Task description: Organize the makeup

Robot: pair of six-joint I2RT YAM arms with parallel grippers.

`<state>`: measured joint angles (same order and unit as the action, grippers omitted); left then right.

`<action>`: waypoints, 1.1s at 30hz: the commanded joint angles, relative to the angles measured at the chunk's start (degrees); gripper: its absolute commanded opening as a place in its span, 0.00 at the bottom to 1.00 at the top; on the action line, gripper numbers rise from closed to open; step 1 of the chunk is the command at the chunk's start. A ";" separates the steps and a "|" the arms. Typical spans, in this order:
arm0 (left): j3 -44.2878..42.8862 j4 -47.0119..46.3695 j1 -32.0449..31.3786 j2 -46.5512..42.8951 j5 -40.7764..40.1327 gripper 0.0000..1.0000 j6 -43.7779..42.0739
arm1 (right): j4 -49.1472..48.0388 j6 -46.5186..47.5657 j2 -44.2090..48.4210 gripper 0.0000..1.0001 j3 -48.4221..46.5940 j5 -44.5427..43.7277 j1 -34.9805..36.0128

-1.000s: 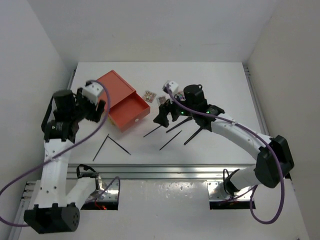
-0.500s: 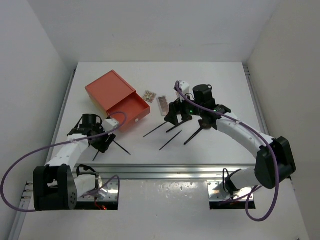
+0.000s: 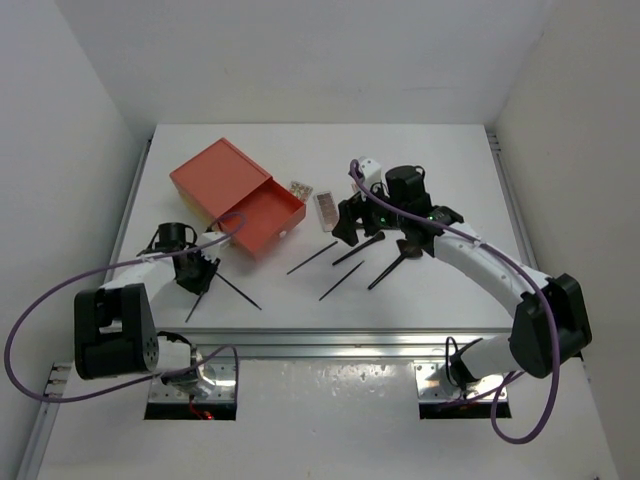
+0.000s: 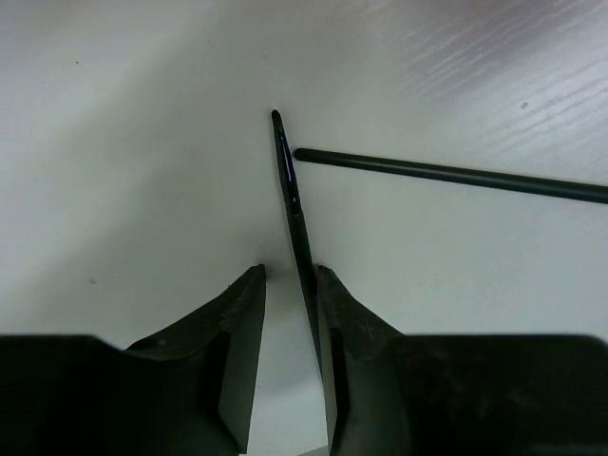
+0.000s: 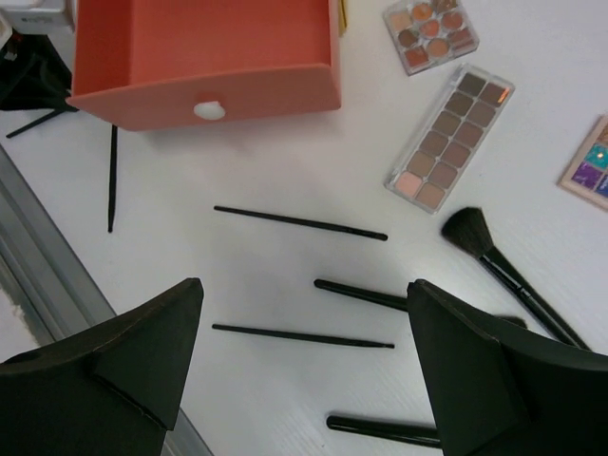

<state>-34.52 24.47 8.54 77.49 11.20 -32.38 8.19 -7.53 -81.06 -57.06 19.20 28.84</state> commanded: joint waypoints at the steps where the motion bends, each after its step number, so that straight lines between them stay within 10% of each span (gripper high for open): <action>1: 2.27 1.90 1.92 1.53 1.79 0.33 -0.58 | 0.16 2.25 -0.06 0.88 -5.07 -1.80 -0.19; 9: 5.86 1.90 2.63 -1.12 1.90 0.24 -3.21 | 0.87 2.96 -0.68 0.88 -5.70 -2.67 -0.10; 14: 6.40 1.90 3.15 -1.73 1.89 0.00 -4.80 | 0.17 2.78 0.11 0.88 -4.82 -3.73 -0.27; 33: -15.47 26.14 6.68 -18.78 15.40 0.00 -16.57 | -1.42 4.28 -1.03 0.89 -5.08 -2.50 -0.10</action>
<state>-44.23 42.39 15.79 61.93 18.63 -44.27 9.08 -4.43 -81.58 -61.10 15.88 28.84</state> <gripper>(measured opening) 0.017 0.887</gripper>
